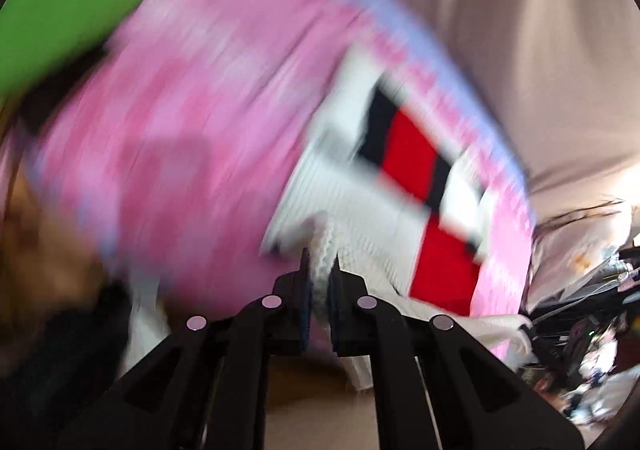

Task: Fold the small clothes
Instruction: 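Grasp the hem with both grippers and fold it toward the collar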

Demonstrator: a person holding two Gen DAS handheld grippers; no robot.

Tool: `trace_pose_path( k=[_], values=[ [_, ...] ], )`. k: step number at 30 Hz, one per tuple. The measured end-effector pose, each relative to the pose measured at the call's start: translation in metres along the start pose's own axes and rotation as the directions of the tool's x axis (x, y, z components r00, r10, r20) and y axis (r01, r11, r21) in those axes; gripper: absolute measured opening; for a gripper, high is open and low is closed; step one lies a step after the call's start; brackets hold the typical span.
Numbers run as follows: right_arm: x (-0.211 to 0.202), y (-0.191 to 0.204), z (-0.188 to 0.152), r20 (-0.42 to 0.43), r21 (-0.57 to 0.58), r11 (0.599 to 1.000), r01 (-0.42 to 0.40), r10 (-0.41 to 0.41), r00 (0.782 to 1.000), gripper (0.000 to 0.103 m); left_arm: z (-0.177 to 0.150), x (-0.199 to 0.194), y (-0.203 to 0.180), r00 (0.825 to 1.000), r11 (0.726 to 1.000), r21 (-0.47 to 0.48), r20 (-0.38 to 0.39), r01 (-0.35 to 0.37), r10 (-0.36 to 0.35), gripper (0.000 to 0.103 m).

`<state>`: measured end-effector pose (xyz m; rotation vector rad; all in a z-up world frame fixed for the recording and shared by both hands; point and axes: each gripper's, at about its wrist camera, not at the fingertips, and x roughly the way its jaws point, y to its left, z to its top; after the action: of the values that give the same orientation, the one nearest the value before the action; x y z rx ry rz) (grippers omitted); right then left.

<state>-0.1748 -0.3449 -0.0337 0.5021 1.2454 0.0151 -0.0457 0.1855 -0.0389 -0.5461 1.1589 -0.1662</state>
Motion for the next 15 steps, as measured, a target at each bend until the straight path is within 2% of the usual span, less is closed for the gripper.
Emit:
trace_pose_path(
  k=[2,4,7,10,12,13,15],
  values=[
    [0.001,0.001,0.048,0.132,0.021,0.998,-0.059,0.055,0.990,0.004,0.040,0.025,-0.019,0.998,0.999,0.034,0.060,0.000,-0.002,0.006],
    [0.022,0.009,0.092,0.210,0.039,0.998,-0.046,0.037,0.977,0.004,0.073,0.059,-0.034,0.996,0.999,0.037,0.090,-0.017,0.013,0.006],
    [0.070,0.004,0.147,0.229,0.120,0.992,-0.038,0.010,0.973,0.004,0.119,0.116,-0.047,0.990,0.996,0.027,0.113,-0.082,0.079,0.006],
    [0.118,-0.007,0.176,0.196,0.190,0.982,-0.018,-0.020,0.980,0.005,0.125,0.154,-0.053,0.981,0.986,0.042,0.119,-0.161,0.155,0.007],
    [0.143,-0.008,0.189,0.171,0.218,0.976,-0.027,-0.011,0.985,0.006,0.127,0.178,-0.061,0.975,0.973,0.101,0.105,-0.206,0.196,0.011],
    [0.148,-0.010,0.192,0.179,0.229,0.973,-0.037,-0.004,0.984,0.011,0.126,0.182,-0.062,0.971,0.967,0.125,0.118,-0.220,0.206,0.012],
    [0.141,-0.009,0.192,0.229,0.260,0.962,-0.086,0.026,0.973,0.018,0.129,0.175,-0.064,0.971,0.971,0.144,0.175,-0.190,0.164,0.027]
  ],
)
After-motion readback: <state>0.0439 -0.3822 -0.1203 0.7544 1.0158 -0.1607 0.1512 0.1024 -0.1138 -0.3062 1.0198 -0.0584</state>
